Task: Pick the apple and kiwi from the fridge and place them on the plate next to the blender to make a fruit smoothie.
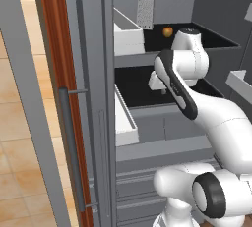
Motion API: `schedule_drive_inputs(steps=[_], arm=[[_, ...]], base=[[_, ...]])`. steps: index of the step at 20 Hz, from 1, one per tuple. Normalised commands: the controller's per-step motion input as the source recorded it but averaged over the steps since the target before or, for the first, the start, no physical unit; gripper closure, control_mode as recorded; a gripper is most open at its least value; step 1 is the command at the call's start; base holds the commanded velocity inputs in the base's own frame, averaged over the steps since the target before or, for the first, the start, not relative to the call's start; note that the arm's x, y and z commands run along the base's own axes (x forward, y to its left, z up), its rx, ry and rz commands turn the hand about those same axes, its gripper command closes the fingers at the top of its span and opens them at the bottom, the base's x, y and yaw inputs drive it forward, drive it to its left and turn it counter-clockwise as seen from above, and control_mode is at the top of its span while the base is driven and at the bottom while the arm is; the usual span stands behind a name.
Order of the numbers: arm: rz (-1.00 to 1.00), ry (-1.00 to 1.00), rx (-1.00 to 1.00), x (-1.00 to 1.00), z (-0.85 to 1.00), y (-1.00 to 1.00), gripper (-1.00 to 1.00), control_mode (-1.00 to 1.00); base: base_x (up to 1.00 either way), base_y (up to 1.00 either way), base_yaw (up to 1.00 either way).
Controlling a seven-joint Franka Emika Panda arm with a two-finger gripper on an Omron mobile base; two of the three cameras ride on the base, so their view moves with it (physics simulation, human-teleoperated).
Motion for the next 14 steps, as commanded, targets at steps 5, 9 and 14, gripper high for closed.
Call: schedule_drive_inputs(steps=[5, 9, 14], arm=[[-0.01, -0.03, -0.02, 0.00, -0.02, -0.02, -1.00, -1.00], [-0.01, -0.10, 0.00, -0.01, 0.01, -0.25, -1.00, -1.00], [-0.04, -0.32, 0.06, -0.18, 0.28, -0.54, -1.00, -1.00]], base=[[0.00, 0.00, 0.00], [0.00, 0.00, 0.00], [0.00, 0.00, 0.00]])
